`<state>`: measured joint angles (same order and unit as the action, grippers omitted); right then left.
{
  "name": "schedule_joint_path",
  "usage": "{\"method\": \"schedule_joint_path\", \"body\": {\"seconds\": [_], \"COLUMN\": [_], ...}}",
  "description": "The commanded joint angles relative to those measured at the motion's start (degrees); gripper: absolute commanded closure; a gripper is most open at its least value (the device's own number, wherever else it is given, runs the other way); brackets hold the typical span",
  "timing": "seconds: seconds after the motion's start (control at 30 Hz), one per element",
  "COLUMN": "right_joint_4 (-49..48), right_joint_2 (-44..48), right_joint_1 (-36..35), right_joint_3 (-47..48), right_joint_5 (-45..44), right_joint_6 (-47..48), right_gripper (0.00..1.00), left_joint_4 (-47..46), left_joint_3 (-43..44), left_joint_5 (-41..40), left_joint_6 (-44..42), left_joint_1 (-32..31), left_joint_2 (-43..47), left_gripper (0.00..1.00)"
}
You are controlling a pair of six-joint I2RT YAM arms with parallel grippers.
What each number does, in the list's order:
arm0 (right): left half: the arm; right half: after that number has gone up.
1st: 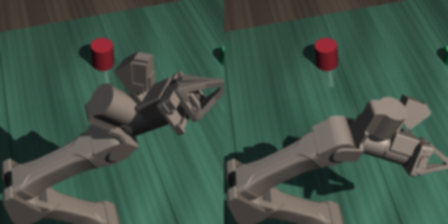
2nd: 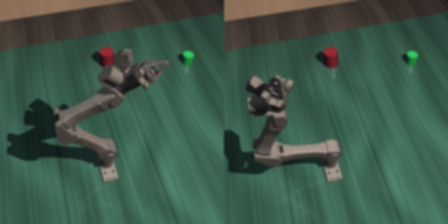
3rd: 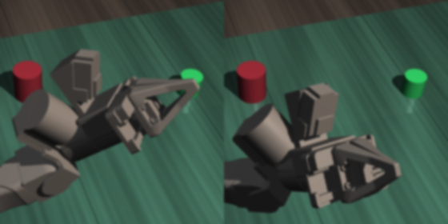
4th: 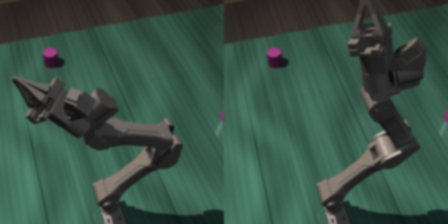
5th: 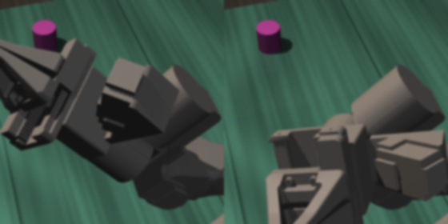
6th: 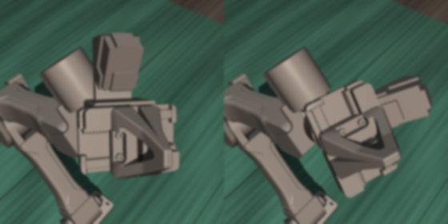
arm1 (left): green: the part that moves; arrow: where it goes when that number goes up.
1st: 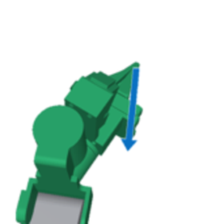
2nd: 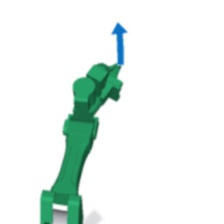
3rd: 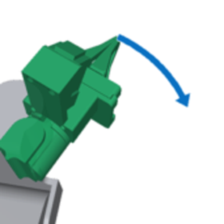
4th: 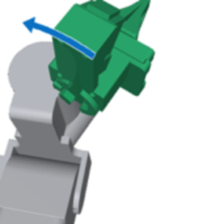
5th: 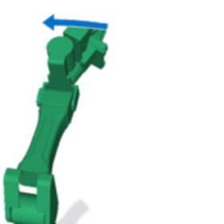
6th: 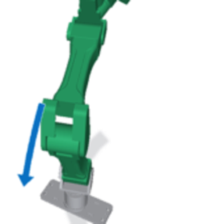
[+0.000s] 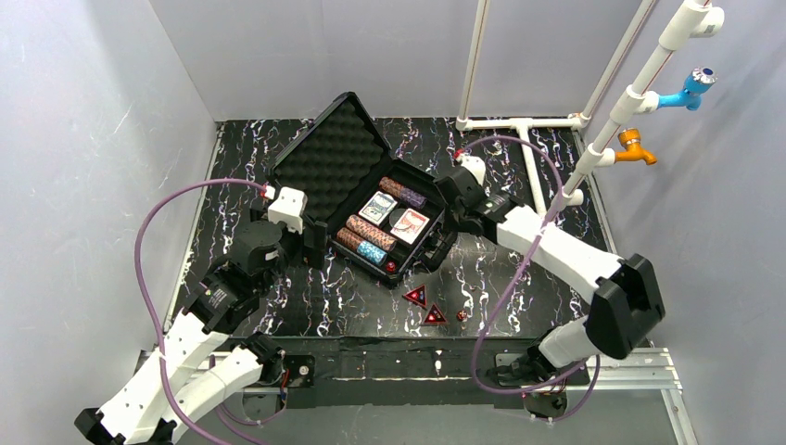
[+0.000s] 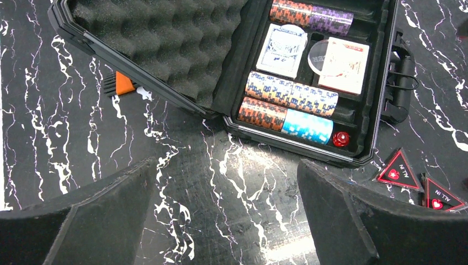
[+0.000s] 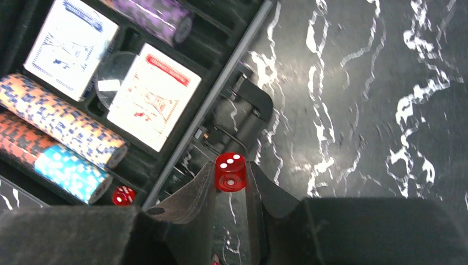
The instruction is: Pack up texas hold em set
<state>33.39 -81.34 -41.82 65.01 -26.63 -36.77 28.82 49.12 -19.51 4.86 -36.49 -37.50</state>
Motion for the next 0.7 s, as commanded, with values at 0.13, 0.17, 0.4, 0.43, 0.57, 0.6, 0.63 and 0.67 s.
{"method": "schedule_joint_path", "body": {"seconds": [0.13, 0.17, 0.4, 0.43, 0.57, 0.6, 0.63, 0.67], "right_joint_4": [-4.76, -4.97, -4.75, -4.81, -4.96, -5.07, -5.27, -5.53], "right_joint_2": [-9.81, -10.99, -19.78, -21.17, -24.57, -25.19, -25.87, -26.33], "right_joint_1": [-0.18, -0.07, 2.27, 2.54, 3.50, 3.77, 4.00, 4.38], "right_joint_3": [11.54, 12.52, 19.52, 20.21, 21.89, 22.11, 22.29, 22.41], "right_joint_5": [0.62, 0.43, 1.79, 2.30, 3.50, 3.55, 3.83, 4.19], "right_joint_6": [8.02, 8.58, 10.69, 10.91, 11.55, 11.67, 11.84, 11.92], "right_gripper": [0.99, 0.99, 0.99, 0.99, 0.99, 0.99, 0.99, 0.99], "left_joint_4": [0.05, 0.09, 0.10, 0.10, 0.09, 0.10, 0.10, 0.10], "left_joint_3": [0.27, 0.19, 0.18, 0.18, 0.10, 0.10, 0.04, 0.01], "left_joint_5": [-1.65, -1.67, -1.98, -2.06, -2.44, -2.54, -2.58, -2.63], "left_joint_6": [-0.81, -0.82, -0.91, -0.95, -1.04, -1.01, -1.03, -1.01], "left_joint_1": [0.28, 0.26, 0.28, 0.29, 0.35, 0.29, 0.28, 0.26], "left_joint_2": [-0.30, -0.29, -0.30, -0.30, -0.21, -0.13, -0.04, -0.03], "left_gripper": [0.02, 0.02, 0.02, 0.02, 0.02, 0.02, 0.02, 0.02]}}
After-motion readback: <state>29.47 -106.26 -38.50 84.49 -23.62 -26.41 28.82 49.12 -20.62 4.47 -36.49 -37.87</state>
